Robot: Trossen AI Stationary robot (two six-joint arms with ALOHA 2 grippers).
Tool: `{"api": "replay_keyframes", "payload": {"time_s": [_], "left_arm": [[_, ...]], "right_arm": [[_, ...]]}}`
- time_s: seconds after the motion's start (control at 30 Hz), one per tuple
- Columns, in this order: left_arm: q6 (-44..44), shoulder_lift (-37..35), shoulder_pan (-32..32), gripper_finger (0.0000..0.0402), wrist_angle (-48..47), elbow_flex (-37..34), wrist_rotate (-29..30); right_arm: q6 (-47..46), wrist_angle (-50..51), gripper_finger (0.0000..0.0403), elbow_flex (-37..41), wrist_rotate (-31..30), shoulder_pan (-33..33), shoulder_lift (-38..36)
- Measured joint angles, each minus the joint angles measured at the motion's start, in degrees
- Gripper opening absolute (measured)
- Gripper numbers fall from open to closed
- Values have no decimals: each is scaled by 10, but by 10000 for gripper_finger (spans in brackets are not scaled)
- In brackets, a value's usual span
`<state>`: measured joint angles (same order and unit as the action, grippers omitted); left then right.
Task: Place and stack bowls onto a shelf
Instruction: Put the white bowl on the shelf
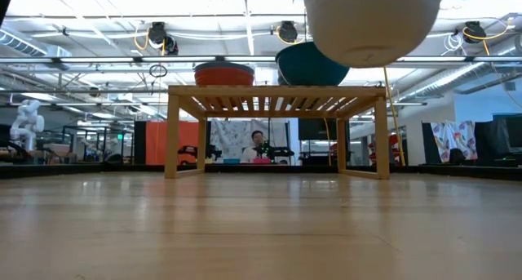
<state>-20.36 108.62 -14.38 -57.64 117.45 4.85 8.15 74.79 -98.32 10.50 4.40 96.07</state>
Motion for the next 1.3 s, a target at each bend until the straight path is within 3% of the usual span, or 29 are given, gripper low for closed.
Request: {"api": "replay_keyframes", "payload": {"time_s": [0.23,0.47,1.2,1.3], "left_arm": [[-86,13,7,56,-43,1,-3],[-173,26,0,56,-28,-2,-3],[-228,39,7,56,-18,-2,-8],[-232,44,8,56,-15,-2,-19]], "right_arm": [[-19,-30,0,0,-2,0,0],[-41,-31,0,1,1,-1,0],[-21,-34,0,3,-2,-31,0],[-16,-51,0,22,31,-35,0]]}}
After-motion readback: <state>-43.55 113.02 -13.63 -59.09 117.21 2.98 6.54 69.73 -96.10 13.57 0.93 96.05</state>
